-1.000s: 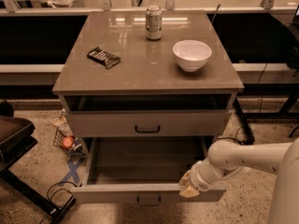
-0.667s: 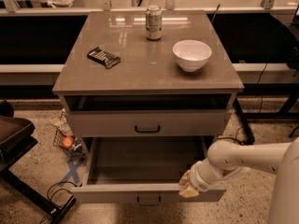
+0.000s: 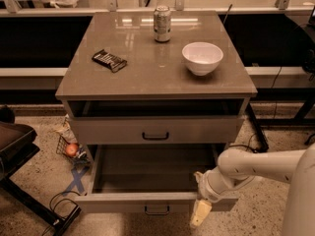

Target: Open middle drawer

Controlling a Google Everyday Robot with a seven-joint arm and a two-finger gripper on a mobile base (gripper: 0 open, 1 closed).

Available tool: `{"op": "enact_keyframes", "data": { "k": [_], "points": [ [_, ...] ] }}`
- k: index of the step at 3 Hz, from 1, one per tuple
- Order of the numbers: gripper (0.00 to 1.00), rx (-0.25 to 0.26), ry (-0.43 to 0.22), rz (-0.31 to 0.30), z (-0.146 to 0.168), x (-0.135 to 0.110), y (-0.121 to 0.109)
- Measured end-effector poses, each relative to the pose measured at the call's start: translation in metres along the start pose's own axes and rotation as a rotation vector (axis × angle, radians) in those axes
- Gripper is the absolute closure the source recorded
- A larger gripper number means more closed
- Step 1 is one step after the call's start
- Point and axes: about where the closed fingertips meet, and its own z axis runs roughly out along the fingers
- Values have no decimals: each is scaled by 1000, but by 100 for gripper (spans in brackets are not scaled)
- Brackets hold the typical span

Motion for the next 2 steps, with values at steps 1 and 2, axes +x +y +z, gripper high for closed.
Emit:
{"op": "enact_keyframes", "data": {
  "k": [1, 2],
  "points": [
    [3, 47, 98, -48, -35, -20, 7],
    [25, 93, 202, -88, -78, -47, 8]
  ]
}}
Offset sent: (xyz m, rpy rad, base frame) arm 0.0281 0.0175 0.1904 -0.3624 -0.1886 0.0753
